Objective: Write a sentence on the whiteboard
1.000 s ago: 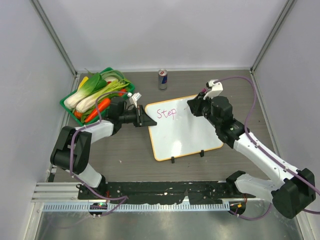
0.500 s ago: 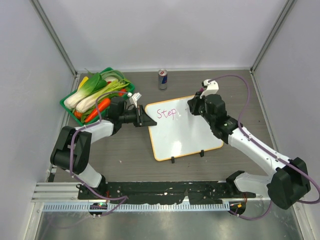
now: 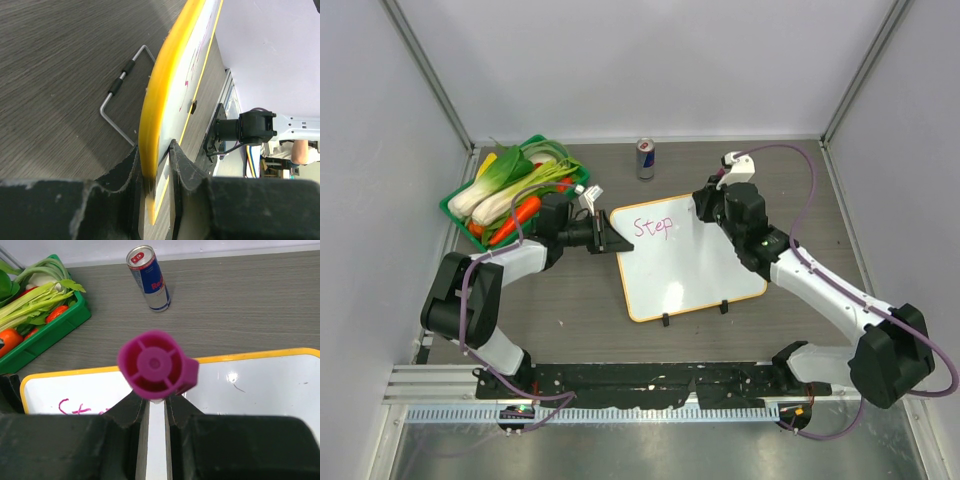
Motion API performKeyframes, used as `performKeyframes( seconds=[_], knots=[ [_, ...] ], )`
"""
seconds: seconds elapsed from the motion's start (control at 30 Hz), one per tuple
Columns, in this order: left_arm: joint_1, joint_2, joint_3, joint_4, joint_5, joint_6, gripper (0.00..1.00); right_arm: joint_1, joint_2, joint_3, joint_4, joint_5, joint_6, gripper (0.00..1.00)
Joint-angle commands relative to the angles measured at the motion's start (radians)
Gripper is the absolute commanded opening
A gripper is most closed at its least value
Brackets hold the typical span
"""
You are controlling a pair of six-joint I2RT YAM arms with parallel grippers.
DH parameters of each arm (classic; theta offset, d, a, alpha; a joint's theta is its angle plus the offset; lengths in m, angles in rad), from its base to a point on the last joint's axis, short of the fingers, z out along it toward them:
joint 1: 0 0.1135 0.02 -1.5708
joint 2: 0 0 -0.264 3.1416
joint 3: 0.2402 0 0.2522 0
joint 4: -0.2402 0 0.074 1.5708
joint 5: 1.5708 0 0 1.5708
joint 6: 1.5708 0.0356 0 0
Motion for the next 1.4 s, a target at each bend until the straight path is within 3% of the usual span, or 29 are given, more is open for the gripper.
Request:
performKeyframes(
  seconds=[0.0,1.37],
  knots=[
    [-0.031,0.021,-0.014,-0.108,-0.099,0.109,0.00,0.007,0.022,0.049,0.053,0.049,0.001,0.01],
    [-0.033,0.018,-0.019,-0.106,-0.097,0.109,0.00,0.007,-0.027,-0.033,-0.056,-0.033,-0.008,0.01]
  ],
)
